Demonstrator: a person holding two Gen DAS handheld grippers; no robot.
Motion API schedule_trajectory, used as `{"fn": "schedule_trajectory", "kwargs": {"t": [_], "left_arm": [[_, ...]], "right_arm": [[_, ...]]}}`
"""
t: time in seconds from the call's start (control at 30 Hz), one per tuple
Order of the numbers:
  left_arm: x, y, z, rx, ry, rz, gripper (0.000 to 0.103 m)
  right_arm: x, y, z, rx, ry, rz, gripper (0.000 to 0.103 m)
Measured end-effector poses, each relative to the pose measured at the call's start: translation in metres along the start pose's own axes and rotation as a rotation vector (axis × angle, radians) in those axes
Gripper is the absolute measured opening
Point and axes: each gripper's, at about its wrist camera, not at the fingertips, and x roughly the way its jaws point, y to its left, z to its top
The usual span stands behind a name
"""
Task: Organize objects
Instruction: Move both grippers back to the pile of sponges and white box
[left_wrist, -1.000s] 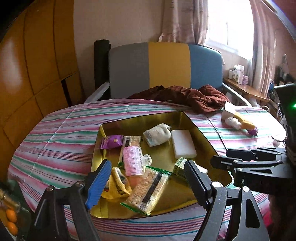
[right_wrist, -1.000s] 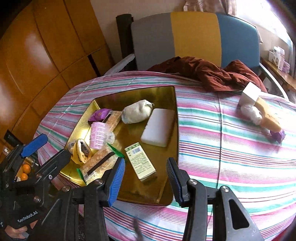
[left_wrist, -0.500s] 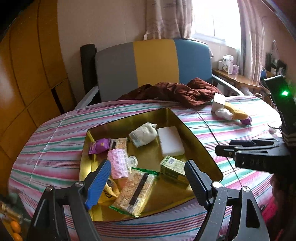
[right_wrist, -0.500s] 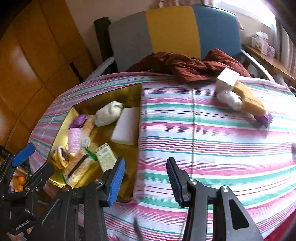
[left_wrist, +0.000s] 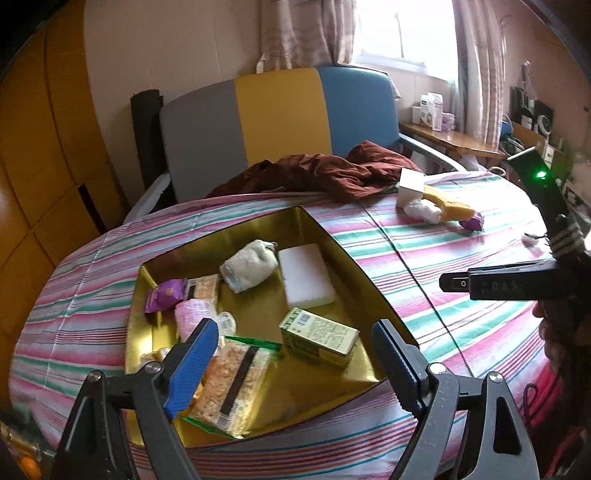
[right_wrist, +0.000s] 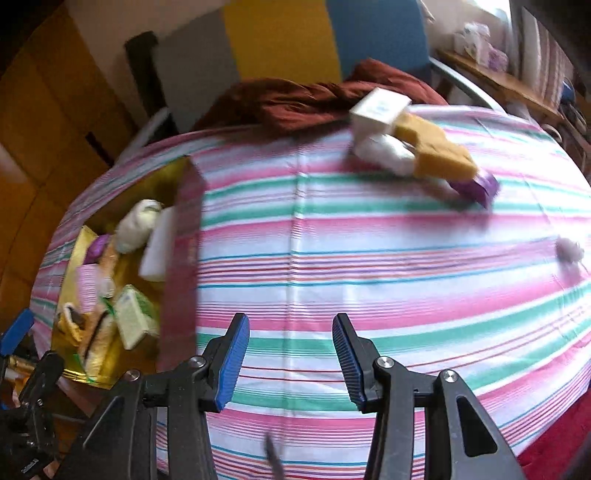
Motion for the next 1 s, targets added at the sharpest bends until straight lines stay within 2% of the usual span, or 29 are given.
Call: {"fn": "schedule_trajectory", "kwargs": {"t": [0.17, 0.33, 0.43, 0.6, 0.8, 1.0], "left_arm": [[0.007, -0.007, 0.001, 0.01, 0.014, -0.019, 0.086], [0.014, -0.009, 0.004, 0.009, 0.028, -0.035, 0.086], [0.018, -0.013, 0.006, 0.015, 0.033, -0.042, 0.086], [0.026, -0.015, 0.009, 0.016, 0.046, -0.054, 0.086], [0.037, -0.013, 0.017, 0.0, 0.065, -0.057, 0.086], [0.05, -0.014, 0.027, -0.005, 0.082, -0.06, 0.086]], "right_arm": [[0.001, -0.04, 0.012, 0.087, 0.023, -0.029, 0.047], [-0.006, -0.076, 0.033, 0.145, 0.0, -0.083, 0.047], [-0.008, -0.096, 0.053, 0.143, -0.031, -0.12, 0.055], [-0.002, -0.127, 0.092, 0.203, -0.073, -0.117, 0.058], [0.02, -0.149, 0.142, 0.236, -0.123, -0.133, 0.061], [0.059, -0.164, 0.179, 0.225, -0.093, -0.163, 0.061]]}}
